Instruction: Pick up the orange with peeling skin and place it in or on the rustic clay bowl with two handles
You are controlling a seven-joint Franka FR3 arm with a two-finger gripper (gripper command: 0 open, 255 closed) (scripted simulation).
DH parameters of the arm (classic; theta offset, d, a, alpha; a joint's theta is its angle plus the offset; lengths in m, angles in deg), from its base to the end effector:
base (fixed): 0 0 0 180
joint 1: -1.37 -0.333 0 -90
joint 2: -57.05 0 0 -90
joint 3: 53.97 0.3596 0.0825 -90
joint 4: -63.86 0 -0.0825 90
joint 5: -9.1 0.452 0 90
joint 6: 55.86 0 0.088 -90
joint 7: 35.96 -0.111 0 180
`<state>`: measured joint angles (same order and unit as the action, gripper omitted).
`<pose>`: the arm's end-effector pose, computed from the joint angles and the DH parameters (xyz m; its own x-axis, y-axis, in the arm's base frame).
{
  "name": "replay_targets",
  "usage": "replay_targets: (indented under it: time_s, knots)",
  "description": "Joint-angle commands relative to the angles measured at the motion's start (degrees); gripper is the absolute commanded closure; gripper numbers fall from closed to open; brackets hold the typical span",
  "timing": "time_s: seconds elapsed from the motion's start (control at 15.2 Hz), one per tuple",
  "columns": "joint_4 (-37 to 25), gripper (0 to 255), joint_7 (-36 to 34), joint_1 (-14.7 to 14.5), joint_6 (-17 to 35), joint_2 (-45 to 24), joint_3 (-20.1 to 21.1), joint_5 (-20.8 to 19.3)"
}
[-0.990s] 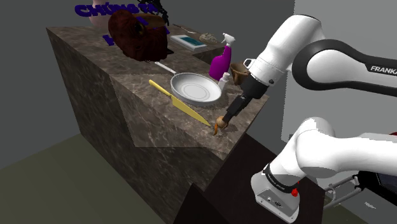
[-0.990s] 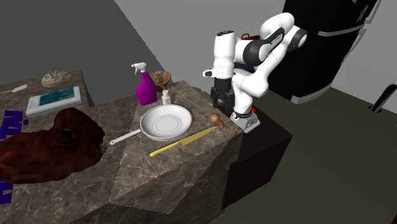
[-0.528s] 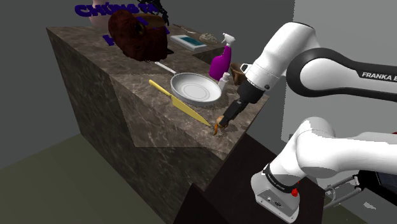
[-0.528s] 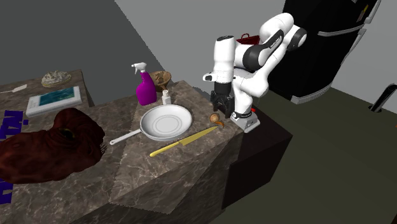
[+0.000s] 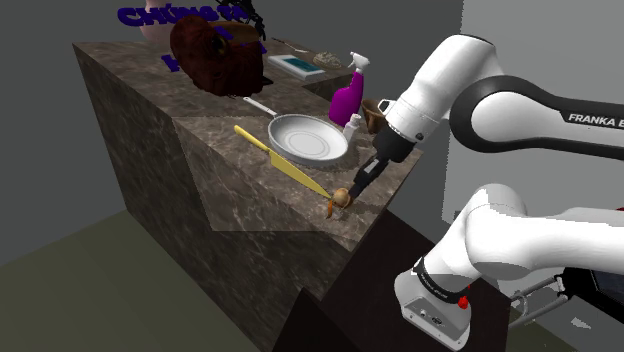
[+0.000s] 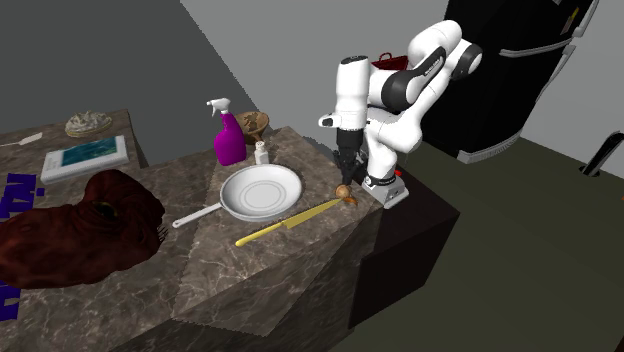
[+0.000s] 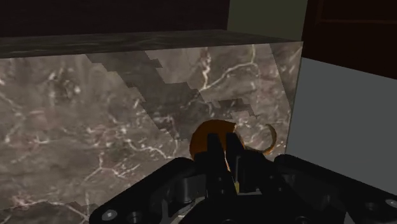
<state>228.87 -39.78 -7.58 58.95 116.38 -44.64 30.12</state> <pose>0.2788 0.1085 0.4470 0.9905 0.0405 0.1314 0.0690 -0.9729 -0.2205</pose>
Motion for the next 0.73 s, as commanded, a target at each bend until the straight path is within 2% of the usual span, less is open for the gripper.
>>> replay_targets:
  time_s: [0.0,0.26,0.33,0.4,0.46,0.66]
  knots:
    - [0.19,255,0.02,-0.05,-0.01,-0.10,0.05,0.21]
    - [-0.03,255,0.03,-0.03,0.06,-0.10,0.02,0.19]
    - [-0.03,0,0.02,-0.03,0.06,-0.10,0.02,0.19]
    - [-13.98,0,6.28,-0.84,-9.48,-18.95,1.33,-7.75]
    - [-23.19,0,9.65,-1.71,-16.87,-30.59,3.53,-13.34]
    - [-20.81,0,9.86,-1.50,-14.66,-30.41,4.07,-12.95]
